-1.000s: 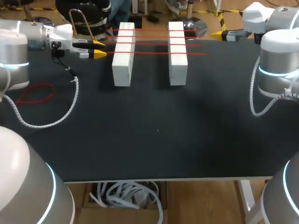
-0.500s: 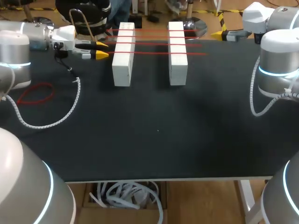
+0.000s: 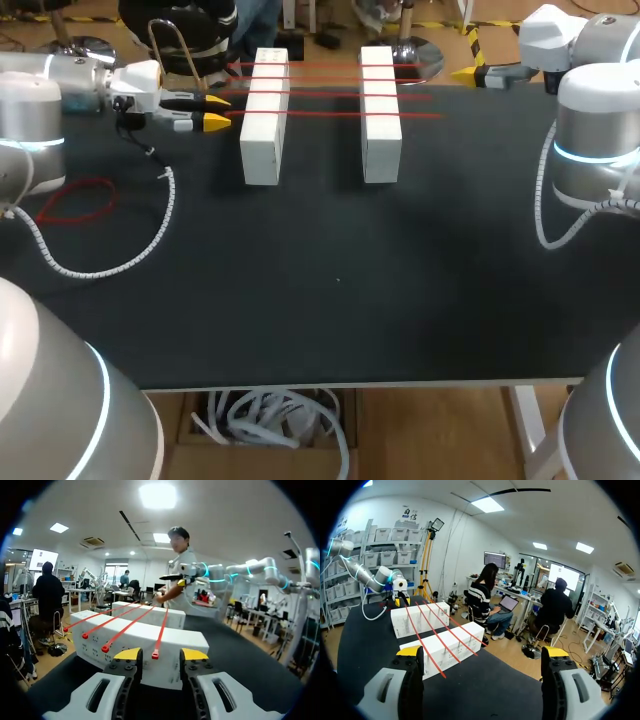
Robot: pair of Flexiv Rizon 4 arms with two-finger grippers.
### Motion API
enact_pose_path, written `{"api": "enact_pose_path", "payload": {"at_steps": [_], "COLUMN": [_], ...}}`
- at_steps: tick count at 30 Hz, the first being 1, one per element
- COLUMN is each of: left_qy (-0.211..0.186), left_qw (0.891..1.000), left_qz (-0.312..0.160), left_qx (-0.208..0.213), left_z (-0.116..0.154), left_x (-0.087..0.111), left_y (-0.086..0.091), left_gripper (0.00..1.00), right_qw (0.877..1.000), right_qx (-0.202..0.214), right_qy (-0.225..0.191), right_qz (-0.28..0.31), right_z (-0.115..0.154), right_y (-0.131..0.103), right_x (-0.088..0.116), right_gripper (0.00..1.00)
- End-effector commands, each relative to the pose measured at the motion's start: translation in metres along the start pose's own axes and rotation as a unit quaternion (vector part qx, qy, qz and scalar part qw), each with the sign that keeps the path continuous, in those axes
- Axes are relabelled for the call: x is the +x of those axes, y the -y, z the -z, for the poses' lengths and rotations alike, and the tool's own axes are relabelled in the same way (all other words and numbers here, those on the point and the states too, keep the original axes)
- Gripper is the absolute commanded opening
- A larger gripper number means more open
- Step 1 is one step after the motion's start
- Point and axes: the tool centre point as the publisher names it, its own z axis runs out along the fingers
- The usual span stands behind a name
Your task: Grab the tape and strap the tape.
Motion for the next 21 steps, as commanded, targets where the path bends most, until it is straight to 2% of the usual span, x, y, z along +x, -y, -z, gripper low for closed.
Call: {"api": "enact_pose_path", "payload": {"at_steps": [1,8,12,17,19,21], "left_qy": [-0.006,-0.005,-0.003,0.002,0.001,0.001], "left_qw": [1.0,1.0,1.0,1.0,1.0,1.0], "left_qz": [-0.003,-0.005,-0.004,-0.004,-0.004,-0.004], "left_qx": [0.001,0.006,0.01,0.017,0.017,0.018], "left_z": [0.002,0.0024,0.002,0.0023,0.0014,0.0008], "left_x": [-0.004,-0.0042,-0.004,-0.005,-0.0051,-0.0049], "left_y": [-0.0012,0.0012,0.0011,0.0006,0.001,0.0009], "left_gripper": [0.33,0.3,0.33,0.3,0.24,0.26], "right_qw": [1.0,1.0,1.0,1.0,1.0,1.0], "right_qx": [0.001,0.001,0.001,0.001,0.001,0.001], "right_qy": [0.0,0.0,0.0,0.0,0.0,0.0], "right_qz": [0.0,0.0,0.0,0.0,0.0,0.0], "right_z": [0.0,0.0,0.0,0.0,0.0,0.0], "right_y": [-0.0002,-0.0002,-0.0002,-0.0002,-0.0002,-0.0002], "right_x": [-0.0002,-0.0002,-0.0002,-0.0002,-0.0002,-0.0002], "right_gripper": [1.0,1.0,1.0,1.0,1.0,1.0]}}
